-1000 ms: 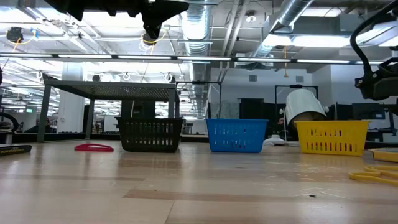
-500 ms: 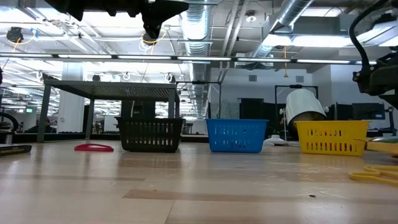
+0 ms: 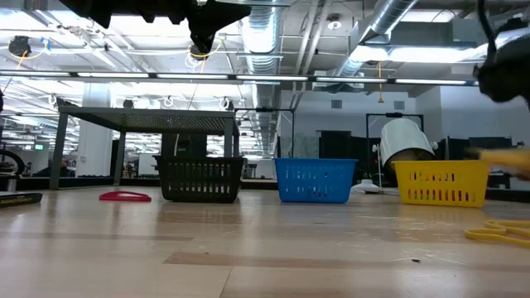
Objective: Pick & Place Office Desk Supplies
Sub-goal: Put the crayon box into the black basket
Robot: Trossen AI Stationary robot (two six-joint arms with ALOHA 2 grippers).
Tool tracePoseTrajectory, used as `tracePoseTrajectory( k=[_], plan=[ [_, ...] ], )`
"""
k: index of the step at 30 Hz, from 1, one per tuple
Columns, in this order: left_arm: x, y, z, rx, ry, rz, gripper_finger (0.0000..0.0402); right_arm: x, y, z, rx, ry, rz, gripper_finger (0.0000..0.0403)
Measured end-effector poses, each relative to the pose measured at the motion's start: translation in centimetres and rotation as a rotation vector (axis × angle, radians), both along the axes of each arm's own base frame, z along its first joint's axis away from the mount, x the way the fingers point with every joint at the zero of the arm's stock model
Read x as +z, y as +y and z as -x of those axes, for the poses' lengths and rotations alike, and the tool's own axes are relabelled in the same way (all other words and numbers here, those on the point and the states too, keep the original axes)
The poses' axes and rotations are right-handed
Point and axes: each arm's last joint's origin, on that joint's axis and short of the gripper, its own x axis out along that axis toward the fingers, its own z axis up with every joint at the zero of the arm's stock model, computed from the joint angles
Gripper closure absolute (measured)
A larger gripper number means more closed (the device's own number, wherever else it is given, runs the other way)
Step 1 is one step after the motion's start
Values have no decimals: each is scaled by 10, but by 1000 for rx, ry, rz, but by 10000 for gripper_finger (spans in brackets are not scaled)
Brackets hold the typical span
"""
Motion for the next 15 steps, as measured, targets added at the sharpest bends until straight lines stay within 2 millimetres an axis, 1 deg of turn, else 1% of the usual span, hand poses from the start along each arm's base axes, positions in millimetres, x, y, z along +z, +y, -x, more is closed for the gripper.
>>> tracePoseTrajectory(
  k=[9, 15],
  plan=[
    [10, 0, 11, -34, -12, 7, 193, 33, -9, 15, 51, -208, -2, 126],
    [15, 1, 16, -30, -16, 5, 193, 48, -20, 17, 88, -331, 29, 126]
  ],
)
